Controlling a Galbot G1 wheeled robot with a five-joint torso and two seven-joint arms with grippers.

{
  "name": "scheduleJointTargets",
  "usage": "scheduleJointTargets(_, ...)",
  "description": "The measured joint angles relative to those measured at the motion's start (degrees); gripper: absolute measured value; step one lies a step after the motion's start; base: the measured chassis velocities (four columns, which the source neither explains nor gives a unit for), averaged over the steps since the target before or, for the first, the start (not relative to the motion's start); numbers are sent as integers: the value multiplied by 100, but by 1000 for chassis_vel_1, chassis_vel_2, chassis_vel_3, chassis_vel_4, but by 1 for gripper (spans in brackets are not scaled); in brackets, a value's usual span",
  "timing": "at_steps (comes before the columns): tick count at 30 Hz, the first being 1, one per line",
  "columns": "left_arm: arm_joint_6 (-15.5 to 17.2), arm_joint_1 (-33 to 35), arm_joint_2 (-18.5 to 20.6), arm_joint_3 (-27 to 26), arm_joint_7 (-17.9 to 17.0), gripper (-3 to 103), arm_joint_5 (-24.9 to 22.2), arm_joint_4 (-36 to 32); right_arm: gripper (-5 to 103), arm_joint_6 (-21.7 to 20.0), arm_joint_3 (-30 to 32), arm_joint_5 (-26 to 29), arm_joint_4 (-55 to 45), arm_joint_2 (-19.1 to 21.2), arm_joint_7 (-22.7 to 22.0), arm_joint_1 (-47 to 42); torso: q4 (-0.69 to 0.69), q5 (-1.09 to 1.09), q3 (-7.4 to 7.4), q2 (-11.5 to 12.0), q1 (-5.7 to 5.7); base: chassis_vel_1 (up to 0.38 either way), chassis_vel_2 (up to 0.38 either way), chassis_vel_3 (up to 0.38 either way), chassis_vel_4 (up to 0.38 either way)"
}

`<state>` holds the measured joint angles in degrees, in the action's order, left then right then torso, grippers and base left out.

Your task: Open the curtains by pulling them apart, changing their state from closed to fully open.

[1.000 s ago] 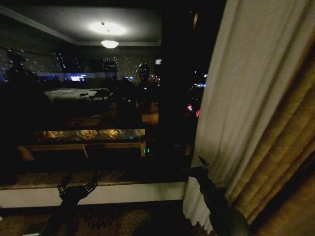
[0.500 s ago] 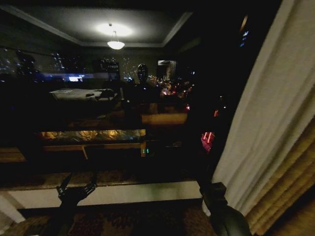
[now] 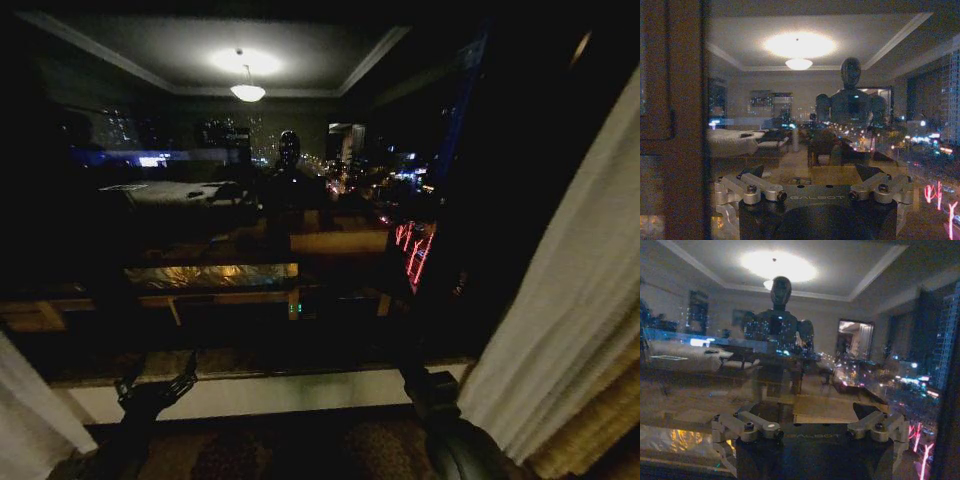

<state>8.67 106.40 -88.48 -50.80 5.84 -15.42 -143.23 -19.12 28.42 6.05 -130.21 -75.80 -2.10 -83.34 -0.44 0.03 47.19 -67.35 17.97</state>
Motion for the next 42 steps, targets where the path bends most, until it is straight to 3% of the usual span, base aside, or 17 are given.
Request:
scheduleJointTargets(35,-106,36,-50,-9,24,100,1,0,100,21,-70,-134,93,-25,104,105,0,0,0,0,1,356,353,-352,-356)
scheduleJointTargets(42,-124,30,-83,-13,158,100,40,0,100,48,-30,-132,110,0,105,104,0,-1,1,1,1,369,358,-366,-369)
